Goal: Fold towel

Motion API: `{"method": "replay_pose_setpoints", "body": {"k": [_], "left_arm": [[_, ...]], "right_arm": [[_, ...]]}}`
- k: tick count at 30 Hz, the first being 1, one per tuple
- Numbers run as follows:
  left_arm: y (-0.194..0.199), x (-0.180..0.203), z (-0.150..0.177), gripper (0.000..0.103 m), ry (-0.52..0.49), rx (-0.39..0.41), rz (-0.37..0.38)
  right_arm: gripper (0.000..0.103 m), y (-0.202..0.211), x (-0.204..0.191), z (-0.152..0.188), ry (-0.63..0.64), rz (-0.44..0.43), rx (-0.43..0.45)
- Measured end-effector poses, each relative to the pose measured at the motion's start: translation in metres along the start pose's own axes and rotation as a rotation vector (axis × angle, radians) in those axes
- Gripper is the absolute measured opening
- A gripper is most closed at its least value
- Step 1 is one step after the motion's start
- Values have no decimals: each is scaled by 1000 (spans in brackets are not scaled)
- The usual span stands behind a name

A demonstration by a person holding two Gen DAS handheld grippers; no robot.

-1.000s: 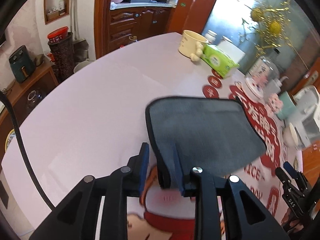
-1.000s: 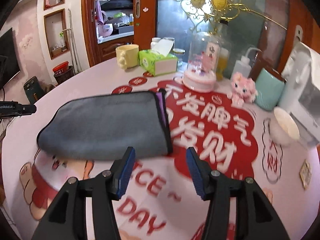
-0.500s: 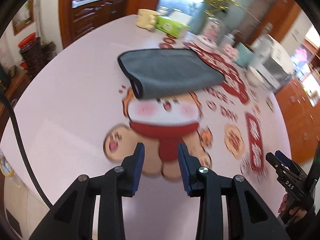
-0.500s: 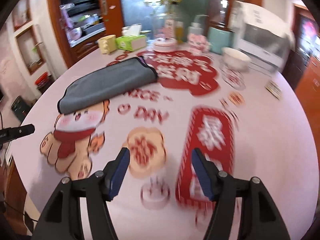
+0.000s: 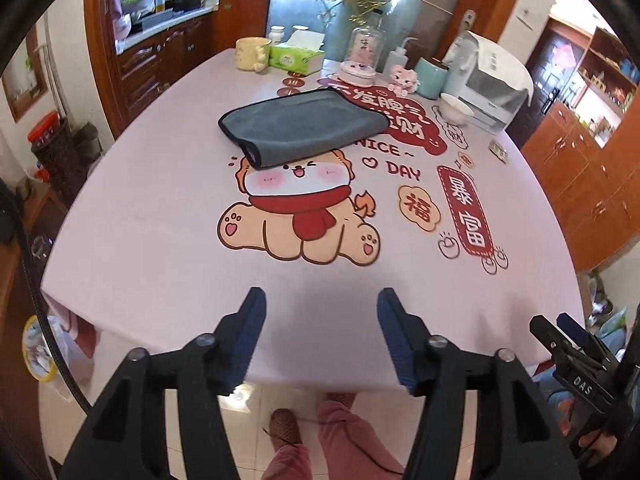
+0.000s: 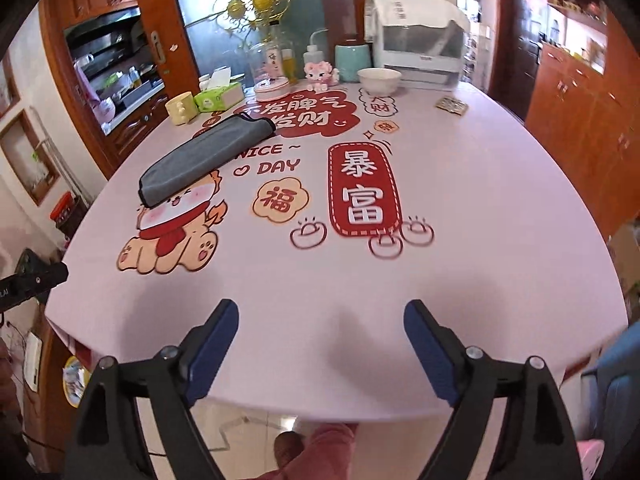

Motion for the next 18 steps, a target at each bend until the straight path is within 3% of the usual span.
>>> {"method": "replay_pose_setpoints", "body": {"k": [4, 8, 14, 18], "left_arm": [[21, 24, 8, 69, -51, 11, 26], [47, 48, 10, 79, -123, 71, 25], [82, 76, 9, 88, -182, 140, 58], [100, 87, 7, 92, -198, 218, 44]], "right_arm": [[90, 25, -5, 2, -35, -7, 10], [94, 53, -9, -2, -73, -14, 36], [99, 83, -10, -13, -100, 53, 26], [99, 95, -12, -16, -129, 50, 25]]}}
Point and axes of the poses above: each gripper's, at about its wrist camera, not at the fingertips, and y roughly against the way its jaws point, x to its right, z to its underside, the point moved 7 cm from there along -y, roughly the way its jaws point, and after that the axes turned 15 degrees about y, right-handed, at the moved point
